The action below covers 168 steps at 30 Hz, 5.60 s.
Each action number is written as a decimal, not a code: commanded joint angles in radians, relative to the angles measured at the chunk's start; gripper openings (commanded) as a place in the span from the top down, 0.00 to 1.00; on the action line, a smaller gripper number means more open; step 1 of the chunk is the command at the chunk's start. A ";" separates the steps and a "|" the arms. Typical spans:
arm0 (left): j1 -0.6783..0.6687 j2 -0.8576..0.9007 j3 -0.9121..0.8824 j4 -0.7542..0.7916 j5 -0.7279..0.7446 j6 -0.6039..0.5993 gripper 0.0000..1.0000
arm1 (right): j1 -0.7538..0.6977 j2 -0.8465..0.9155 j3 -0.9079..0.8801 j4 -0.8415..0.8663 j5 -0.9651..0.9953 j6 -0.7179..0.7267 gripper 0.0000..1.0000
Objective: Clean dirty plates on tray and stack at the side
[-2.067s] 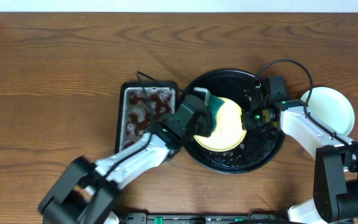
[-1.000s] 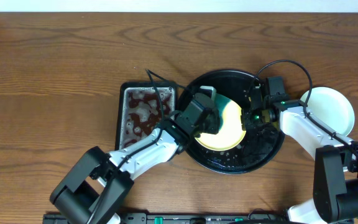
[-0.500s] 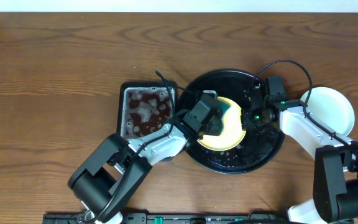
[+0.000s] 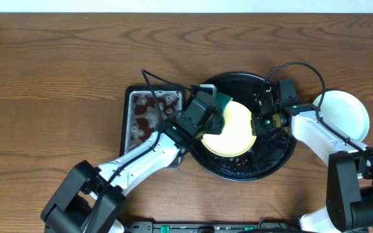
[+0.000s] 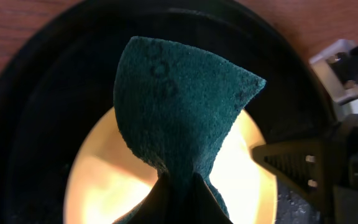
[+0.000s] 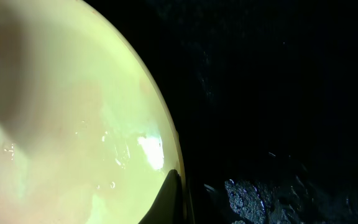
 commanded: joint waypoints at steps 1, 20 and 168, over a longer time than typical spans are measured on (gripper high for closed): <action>-0.030 0.042 -0.002 0.053 -0.001 -0.021 0.92 | 0.001 0.006 -0.006 -0.001 0.014 -0.009 0.99; -0.013 0.102 -0.001 0.019 -0.024 -0.008 0.93 | 0.001 0.006 -0.006 -0.001 0.014 -0.009 0.99; 0.354 0.044 0.008 -0.374 -0.158 0.251 0.83 | 0.549 -0.440 0.027 0.108 1.456 -0.271 0.98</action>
